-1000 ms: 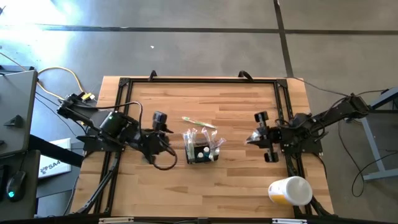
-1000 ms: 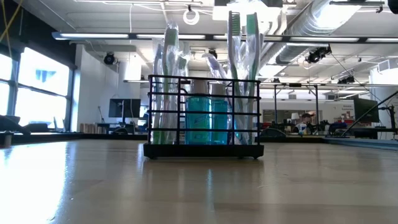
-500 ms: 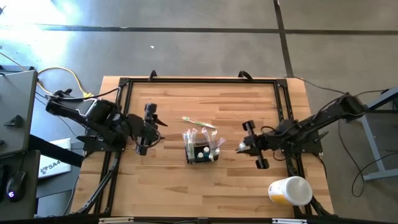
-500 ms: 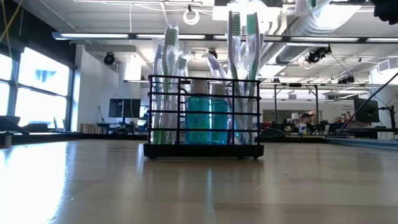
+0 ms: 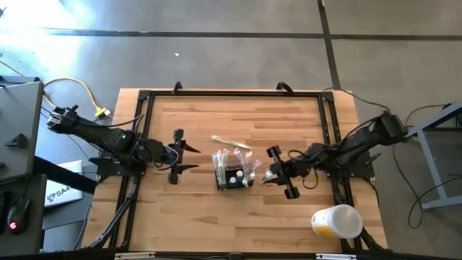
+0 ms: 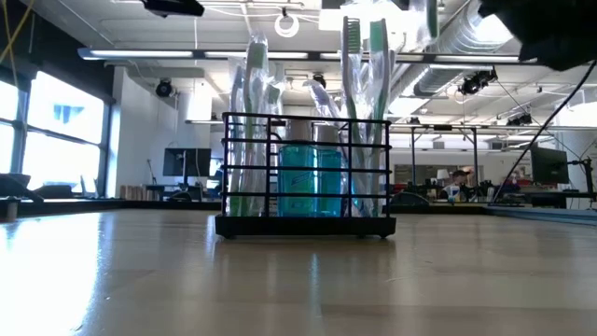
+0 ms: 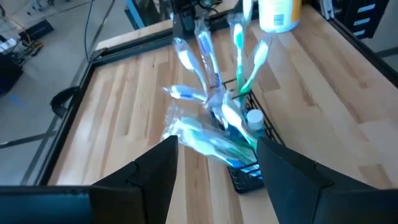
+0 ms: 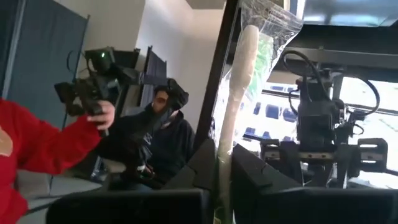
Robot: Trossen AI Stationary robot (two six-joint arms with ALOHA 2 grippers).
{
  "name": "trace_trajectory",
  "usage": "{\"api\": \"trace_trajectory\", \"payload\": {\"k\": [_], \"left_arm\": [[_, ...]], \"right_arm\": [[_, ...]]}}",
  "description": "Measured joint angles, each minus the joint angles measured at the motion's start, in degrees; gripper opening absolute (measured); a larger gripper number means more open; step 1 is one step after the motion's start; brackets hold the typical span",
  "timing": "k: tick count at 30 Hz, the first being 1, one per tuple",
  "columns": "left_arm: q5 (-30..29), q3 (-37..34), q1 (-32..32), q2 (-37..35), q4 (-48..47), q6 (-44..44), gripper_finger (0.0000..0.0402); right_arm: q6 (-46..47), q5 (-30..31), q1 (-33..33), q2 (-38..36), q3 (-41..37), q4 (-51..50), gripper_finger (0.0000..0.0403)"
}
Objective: Pick & Place toothbrushing station
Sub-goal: Put the green toothbrush into the wire organizer
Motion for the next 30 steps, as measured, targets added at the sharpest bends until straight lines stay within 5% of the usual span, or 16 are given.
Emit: {"api": "trace_trajectory", "payload": {"k": [14,30], "left_arm": [[1.6,-3.9,0.0,1.2,5.3,-3.8,0.0212],[3.0,-4.0,0.0,4.0,5.8,-4.9,0.0212]], "right_arm": [[6.0,-5.0,-6.6,15.0,4.8,8.3,0.0014],[5.7,-6.6,-9.7,22.1,6.1,8.5,0.0013]]}}
